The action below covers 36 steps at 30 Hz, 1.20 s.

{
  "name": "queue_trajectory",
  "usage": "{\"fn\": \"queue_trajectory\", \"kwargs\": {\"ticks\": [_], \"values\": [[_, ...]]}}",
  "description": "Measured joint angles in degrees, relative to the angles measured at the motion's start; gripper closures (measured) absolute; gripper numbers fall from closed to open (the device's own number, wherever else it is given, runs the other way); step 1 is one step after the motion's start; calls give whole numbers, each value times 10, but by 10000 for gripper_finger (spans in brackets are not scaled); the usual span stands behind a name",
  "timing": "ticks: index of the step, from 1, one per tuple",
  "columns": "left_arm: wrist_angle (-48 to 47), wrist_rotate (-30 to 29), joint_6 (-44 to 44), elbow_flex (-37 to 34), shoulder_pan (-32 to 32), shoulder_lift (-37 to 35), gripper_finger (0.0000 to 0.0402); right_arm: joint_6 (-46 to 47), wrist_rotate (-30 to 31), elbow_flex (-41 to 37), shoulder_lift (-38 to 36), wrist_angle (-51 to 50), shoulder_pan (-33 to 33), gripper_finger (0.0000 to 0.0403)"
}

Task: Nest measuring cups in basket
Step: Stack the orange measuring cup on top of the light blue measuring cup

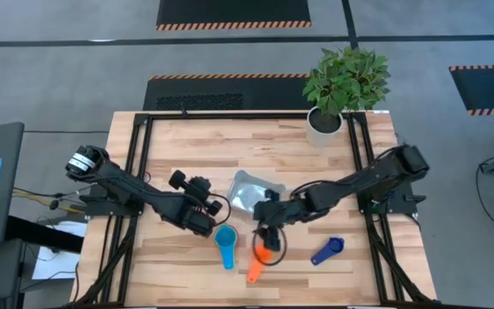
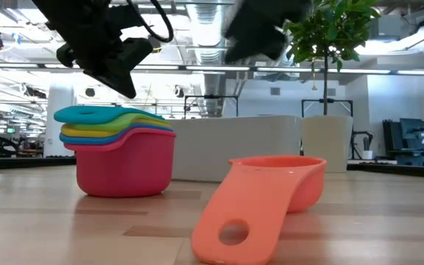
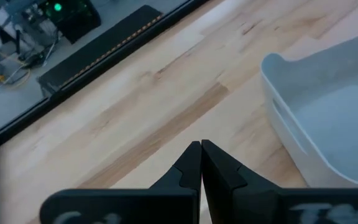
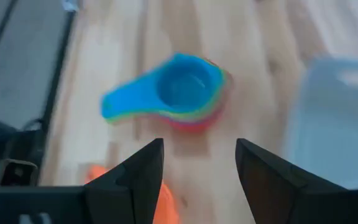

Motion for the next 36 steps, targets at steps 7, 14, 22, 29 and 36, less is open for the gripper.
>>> {"fn": "queue_trajectory", "kwargs": {"ticks": [7,14,22,29,36], "values": [[-4,-21,4,0,-7,0,401,76,46,-149,-125,0,13,178],[-4,-36,18,0,11,0,401,166,42,-243,-208,-63,67,178],[4,15,23,0,43,0,401,359,5,-283,-219,-231,172,199],[4,44,0,0,52,0,401,453,-40,-284,-217,-270,271,209],[7,35,-8,0,52,0,401,433,13,-285,-217,-289,284,215]]}}
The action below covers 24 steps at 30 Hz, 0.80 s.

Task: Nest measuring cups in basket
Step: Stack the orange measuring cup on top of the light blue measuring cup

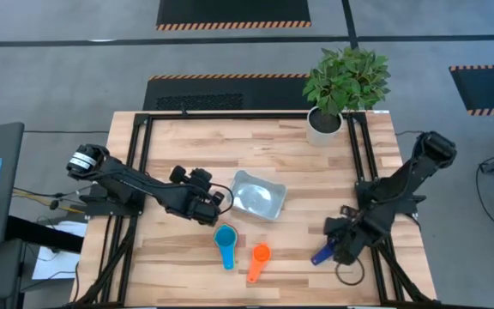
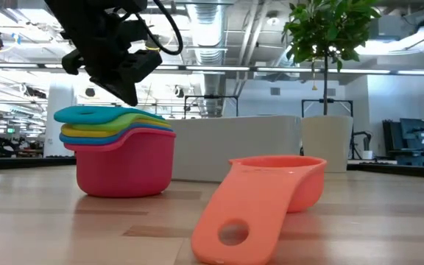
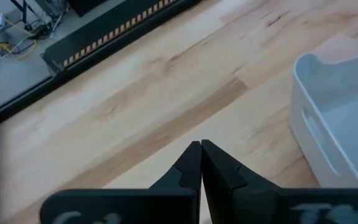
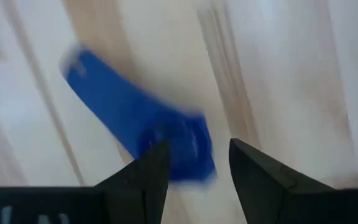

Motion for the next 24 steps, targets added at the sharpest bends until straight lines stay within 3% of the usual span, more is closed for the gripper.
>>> {"fn": "queue_trajectory", "kwargs": {"ticks": [4,8,11,17,24], "values": [[11,-14,0,0,0,0,401,-155,60,0,0,124,-62,216],[24,-16,5,0,0,0,401,-291,37,1,25,297,-143,217],[24,-24,13,0,0,0,401,-338,2,2,62,371,-198,217],[24,-41,14,0,0,0,401,-438,-49,65,158,433,-262,226],[21,-39,25,0,0,0,401,-539,-92,198,261,370,-266,242]]}}
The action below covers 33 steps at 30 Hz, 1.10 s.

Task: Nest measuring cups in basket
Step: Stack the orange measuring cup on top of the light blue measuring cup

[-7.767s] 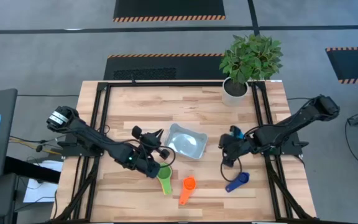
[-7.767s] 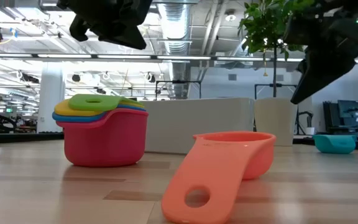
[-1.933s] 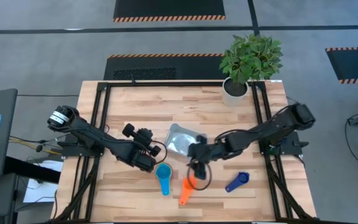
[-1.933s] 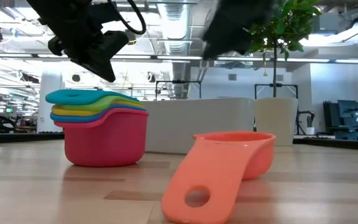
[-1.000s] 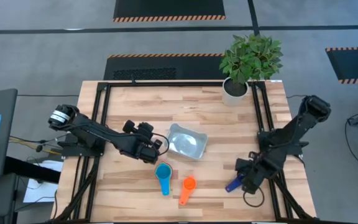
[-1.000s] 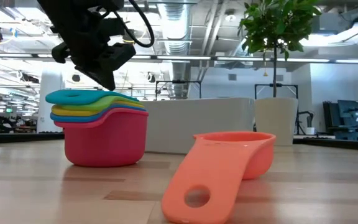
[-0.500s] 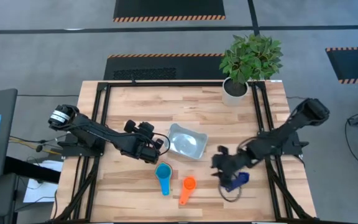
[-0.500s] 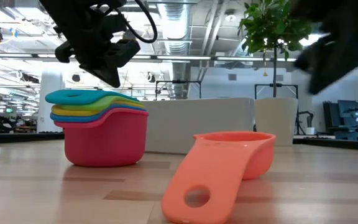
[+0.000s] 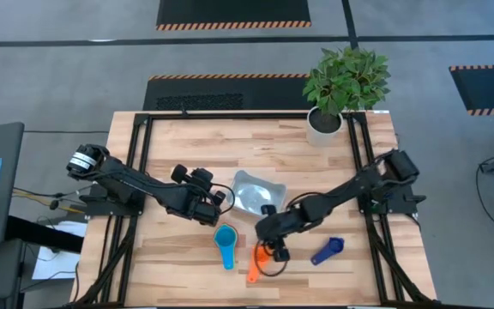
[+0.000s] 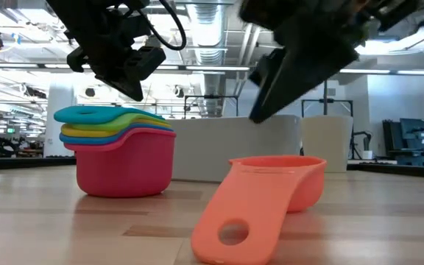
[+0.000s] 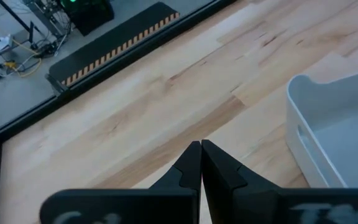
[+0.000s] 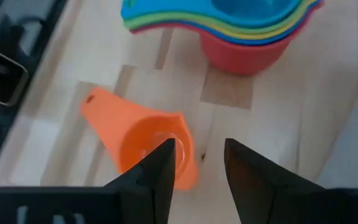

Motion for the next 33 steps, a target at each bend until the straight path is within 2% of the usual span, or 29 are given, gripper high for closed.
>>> {"fn": "queue_trajectory", "kwargs": {"ticks": [7,11,14,18,20,25,30,33], "values": [[4,-1,-4,0,0,0,401,-30,-17,69,89,-53,3,247],[4,1,-5,0,0,0,401,-31,-49,82,106,-51,3,261],[3,3,-4,0,0,0,401,-47,-47,82,104,-63,-1,292],[0,4,-3,0,0,0,401,-102,-33,85,85,-85,-5,367],[-2,4,-1,0,0,0,401,-143,-20,93,77,-109,-5,386],[-9,18,27,0,0,0,401,-217,40,148,67,-157,-7,374],[-44,62,43,2,0,0,401,-304,41,227,66,-175,-19,393],[-87,65,20,2,-2,0,401,-358,26,260,66,-156,-33,394]]}}
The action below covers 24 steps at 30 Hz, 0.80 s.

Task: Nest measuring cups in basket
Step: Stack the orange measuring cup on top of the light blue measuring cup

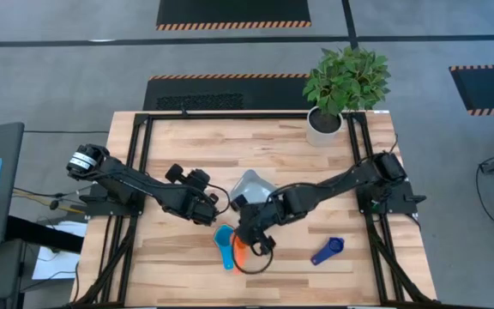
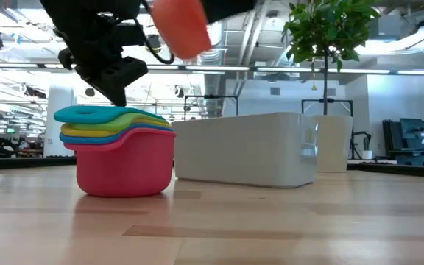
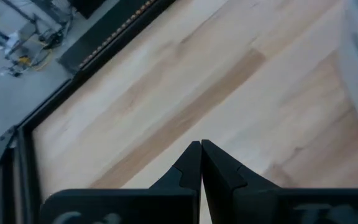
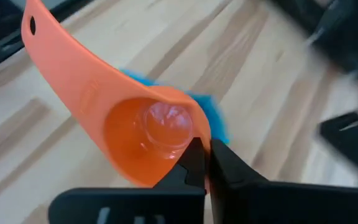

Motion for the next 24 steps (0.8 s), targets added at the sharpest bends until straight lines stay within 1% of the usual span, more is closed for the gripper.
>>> {"fn": "queue_trajectory", "kwargs": {"ticks": [7,10,13,15,17,18,20,21,24], "values": [[-138,-1,-129,4,0,0,401,-72,-60,11,0,53,-36,394],[-168,-1,-165,4,0,0,401,-91,-74,11,2,59,-44,394],[-174,-1,-173,4,0,0,401,-93,-96,12,20,92,-49,393],[-175,-1,-173,4,0,0,401,-100,-101,9,26,80,-49,394],[-178,-1,-178,4,0,0,401,-110,-79,13,45,112,-49,396],[-179,-1,-180,4,0,0,401,-112,-71,12,48,106,-49,396],[-180,0,-184,4,0,0,401,-113,-75,6,44,76,-50,396],[-179,0,-183,4,0,0,401,-113,-81,9,44,98,-51,396],[-181,0,-181,5,0,0,401,-114,-90,12,35,95,-55,396]]}}
